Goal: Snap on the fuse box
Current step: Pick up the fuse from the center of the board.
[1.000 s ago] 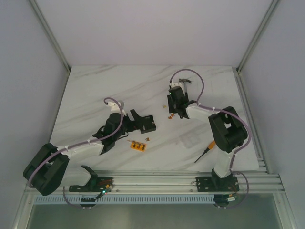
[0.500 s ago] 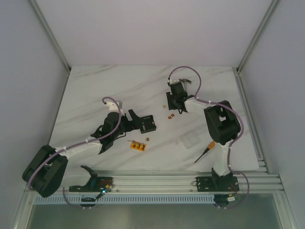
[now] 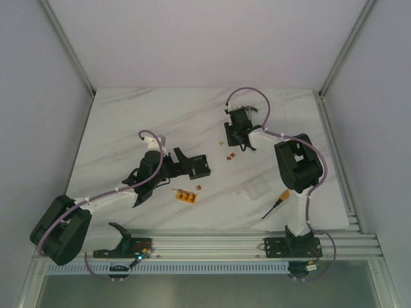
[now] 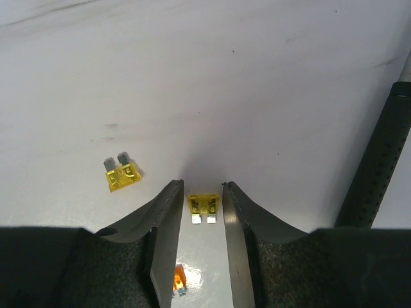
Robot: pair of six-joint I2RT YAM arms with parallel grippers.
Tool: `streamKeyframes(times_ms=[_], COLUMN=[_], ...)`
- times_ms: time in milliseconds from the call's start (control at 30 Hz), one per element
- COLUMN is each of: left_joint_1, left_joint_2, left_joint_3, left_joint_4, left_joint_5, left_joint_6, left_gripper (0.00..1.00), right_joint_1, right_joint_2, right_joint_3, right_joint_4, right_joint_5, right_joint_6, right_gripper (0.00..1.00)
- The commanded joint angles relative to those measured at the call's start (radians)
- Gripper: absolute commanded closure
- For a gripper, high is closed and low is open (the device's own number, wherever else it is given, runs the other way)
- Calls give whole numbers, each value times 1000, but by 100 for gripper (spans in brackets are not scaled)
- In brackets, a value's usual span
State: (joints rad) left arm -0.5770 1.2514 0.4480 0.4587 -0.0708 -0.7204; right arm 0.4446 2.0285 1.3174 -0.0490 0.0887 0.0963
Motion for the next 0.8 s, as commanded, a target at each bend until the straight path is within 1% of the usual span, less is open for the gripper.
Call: streamKeyframes(times_ms=[0, 367, 600, 767], left_joint_1=[5, 5, 5, 3], left_joint_2=[-4, 2, 6, 7], left_joint_3=[12, 18, 18, 21], left_joint_4=[12, 18, 34, 79], left_joint_5=[23, 46, 69, 108], left_joint_6=[15, 13, 12, 10], left_gripper=[0, 0, 0, 1], right_joint_1=[-2, -1, -1, 9], right_joint_2=[33, 22, 26, -19], right_joint_3=[26, 19, 25, 4], right_joint_4=[-62, -101, -111, -106], right_joint_5=[-18, -18, -18, -7], right_joint_6=[-13, -30, -27, 9], right_gripper=[63, 64, 73, 74])
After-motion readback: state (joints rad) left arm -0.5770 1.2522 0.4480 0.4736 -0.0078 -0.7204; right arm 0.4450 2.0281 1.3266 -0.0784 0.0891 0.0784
